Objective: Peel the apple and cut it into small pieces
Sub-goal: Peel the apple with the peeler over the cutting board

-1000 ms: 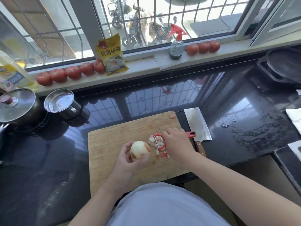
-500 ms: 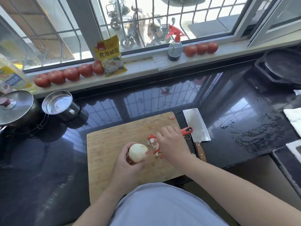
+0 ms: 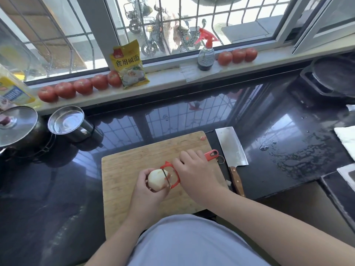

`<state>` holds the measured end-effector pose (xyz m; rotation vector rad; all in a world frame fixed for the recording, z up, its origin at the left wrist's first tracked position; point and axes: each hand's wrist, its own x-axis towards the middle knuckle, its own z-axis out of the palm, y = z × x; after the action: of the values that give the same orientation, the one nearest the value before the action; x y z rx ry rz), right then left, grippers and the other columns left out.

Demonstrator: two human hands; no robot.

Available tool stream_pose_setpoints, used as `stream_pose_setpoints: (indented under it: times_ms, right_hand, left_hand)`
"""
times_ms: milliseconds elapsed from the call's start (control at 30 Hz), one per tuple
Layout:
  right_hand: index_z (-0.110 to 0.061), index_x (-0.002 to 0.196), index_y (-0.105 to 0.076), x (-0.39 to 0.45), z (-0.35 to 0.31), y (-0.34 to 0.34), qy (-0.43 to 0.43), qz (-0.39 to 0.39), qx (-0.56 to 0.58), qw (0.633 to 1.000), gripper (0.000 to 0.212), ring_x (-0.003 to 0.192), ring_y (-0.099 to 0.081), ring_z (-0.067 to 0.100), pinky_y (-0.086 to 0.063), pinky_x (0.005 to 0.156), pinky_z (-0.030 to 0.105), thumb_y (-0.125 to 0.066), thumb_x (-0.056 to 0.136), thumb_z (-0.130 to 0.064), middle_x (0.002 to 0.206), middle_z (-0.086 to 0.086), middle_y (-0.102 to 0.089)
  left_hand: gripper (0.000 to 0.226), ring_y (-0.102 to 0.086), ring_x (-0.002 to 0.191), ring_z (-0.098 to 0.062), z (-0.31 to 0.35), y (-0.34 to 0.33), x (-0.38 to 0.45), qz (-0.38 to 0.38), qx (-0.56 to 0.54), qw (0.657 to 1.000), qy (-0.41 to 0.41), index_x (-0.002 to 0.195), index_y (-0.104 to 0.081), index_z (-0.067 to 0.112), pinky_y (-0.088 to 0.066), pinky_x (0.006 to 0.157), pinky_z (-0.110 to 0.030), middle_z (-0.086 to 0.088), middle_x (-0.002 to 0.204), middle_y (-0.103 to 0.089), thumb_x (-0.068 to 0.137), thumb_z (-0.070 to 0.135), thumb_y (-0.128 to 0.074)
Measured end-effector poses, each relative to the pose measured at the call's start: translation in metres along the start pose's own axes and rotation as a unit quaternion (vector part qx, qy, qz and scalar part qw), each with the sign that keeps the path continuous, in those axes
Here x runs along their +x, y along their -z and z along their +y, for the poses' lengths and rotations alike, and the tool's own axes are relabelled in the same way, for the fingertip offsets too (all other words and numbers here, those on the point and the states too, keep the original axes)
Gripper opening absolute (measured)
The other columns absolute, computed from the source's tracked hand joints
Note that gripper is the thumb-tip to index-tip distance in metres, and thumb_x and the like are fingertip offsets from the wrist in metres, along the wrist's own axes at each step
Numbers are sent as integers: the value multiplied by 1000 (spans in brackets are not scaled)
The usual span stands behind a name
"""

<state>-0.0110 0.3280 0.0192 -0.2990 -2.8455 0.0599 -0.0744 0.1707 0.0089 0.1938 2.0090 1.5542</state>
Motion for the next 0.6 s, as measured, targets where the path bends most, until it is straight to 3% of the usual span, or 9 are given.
stream_pose_setpoints:
  times_ms: [100, 200, 267, 333, 400, 533, 600]
  right_hand:
    - [-16, 76, -51, 0, 0, -8, 21, 0, -16, 1000, 14, 70, -41, 25, -37, 64, 37, -48, 81, -3, 73, 4, -47]
    - [-15, 79, -57, -6, 21, -20, 18, -77, -72, 994, 13, 71, -46, 27, -39, 64, 39, -46, 79, -8, 75, 6, -51]
    - [-14, 82, -61, -11, 40, -24, -22, -153, -120, 981, 8, 73, -50, 30, -40, 66, 41, -60, 74, -12, 78, 8, -55]
    - [-13, 85, -63, -19, 53, -24, -60, -189, -125, 972, 19, 76, -53, 31, -41, 68, 42, -70, 68, -8, 80, 9, -58]
    - [-13, 87, -63, -23, 55, -20, -61, -180, -106, 976, 22, 76, -54, 30, -41, 67, 42, -70, 68, -5, 81, 8, -58]
    - [-14, 88, -58, -19, 41, -16, -1, -83, -40, 996, 13, 73, -49, 28, -40, 65, 39, -50, 80, -6, 80, 5, -54]
    - [-15, 85, -58, -16, 32, -15, 24, -48, -21, 998, 12, 72, -45, 26, -37, 65, 38, -50, 83, -6, 78, 4, -51]
  left_hand:
    - [53, -63, 72, 3, -1, 0, 1, -10, -4, 1000, 9, 113, -60, 22, -52, 63, -17, -3, 101, -71, 73, 3, -89]
    - [53, -67, 82, -4, -2, 5, -3, -29, -34, 999, 23, 112, -64, 27, -56, 72, -22, 0, 104, -72, 71, 12, -94]
    - [59, -67, 88, -9, -5, 9, -4, -40, -68, 996, 37, 110, -66, 31, -57, 78, -28, 0, 108, -72, 62, 14, -96]
    - [62, -67, 91, -10, -6, 13, -3, -54, -83, 994, 36, 110, -66, 32, -56, 80, -27, 1, 111, -70, 58, 12, -92]
    - [66, -67, 94, -10, -8, 16, -2, -65, -87, 994, 34, 114, -64, 32, -56, 80, -25, 1, 113, -69, 57, 9, -91]
    - [72, -67, 92, -8, -9, 15, -3, -78, -89, 992, 36, 121, -59, 23, -55, 77, -20, 2, 113, -69, 58, 6, -89]
    - [70, -66, 91, -7, -9, 14, -3, -76, -58, 995, 28, 120, -59, 24, -55, 76, -21, 4, 108, -70, 62, -1, -91]
